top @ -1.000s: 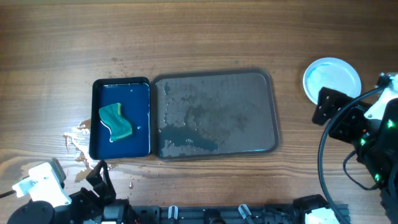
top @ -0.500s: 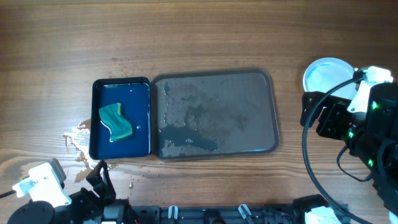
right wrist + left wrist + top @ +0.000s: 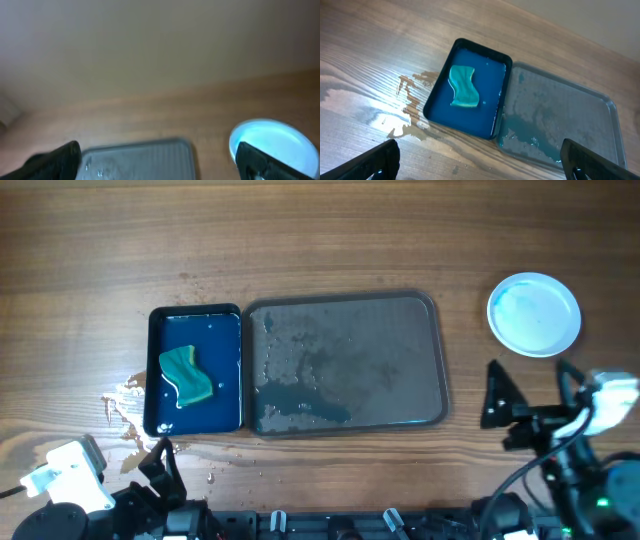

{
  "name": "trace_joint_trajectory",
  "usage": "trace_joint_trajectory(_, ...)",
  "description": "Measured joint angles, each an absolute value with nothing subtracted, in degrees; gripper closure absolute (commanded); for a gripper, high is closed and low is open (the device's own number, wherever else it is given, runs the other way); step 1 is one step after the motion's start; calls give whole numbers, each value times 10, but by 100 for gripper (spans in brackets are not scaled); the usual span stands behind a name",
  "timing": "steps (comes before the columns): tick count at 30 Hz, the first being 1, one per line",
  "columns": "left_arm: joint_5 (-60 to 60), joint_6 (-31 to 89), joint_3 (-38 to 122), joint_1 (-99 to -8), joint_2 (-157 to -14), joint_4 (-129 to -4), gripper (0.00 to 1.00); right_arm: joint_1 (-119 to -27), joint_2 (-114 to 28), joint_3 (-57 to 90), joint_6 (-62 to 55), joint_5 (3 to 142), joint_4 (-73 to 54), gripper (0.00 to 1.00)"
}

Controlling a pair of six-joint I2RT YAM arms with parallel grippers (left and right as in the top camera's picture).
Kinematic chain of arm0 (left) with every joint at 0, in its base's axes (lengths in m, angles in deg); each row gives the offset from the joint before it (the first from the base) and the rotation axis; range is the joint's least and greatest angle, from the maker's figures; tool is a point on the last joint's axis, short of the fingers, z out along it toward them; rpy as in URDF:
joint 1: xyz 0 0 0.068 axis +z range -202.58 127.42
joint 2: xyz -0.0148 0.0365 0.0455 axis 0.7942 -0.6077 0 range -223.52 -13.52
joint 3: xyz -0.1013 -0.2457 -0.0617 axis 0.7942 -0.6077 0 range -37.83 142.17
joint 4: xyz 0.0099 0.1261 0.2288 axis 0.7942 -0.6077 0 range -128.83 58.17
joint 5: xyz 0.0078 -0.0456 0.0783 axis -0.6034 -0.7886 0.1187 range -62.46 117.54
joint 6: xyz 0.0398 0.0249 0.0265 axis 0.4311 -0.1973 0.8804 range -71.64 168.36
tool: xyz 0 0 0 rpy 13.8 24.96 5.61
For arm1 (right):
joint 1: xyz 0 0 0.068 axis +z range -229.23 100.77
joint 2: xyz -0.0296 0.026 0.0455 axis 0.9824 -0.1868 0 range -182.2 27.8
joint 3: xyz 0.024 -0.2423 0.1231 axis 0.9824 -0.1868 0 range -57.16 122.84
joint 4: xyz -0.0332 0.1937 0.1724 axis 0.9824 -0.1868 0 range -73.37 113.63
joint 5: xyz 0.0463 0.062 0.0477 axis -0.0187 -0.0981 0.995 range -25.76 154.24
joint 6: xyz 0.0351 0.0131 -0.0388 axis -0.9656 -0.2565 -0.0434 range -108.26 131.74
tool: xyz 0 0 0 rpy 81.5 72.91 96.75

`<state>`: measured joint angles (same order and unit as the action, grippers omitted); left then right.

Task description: Clean dirty plates on tray and stack at the side

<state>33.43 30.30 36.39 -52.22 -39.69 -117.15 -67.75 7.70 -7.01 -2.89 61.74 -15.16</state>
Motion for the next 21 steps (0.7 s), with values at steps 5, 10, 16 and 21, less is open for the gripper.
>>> trace_joint_trajectory(5,334,303,364,-522,-397,-1171,0,-677,174,-300,-29,672,82,0)
trace_joint_trajectory(10,333,303,364,-522,-397,-1171,0,-677,217,-422,-30,704,178,0)
trace_joint_trajectory(16,333,303,364,-522,-397,-1172,0,-677,266,-523,-32,709,231,0)
trace_joint_trajectory(21,332,303,364,-522,-397,-1172,0,-738,267,-565,-60,716,241,0)
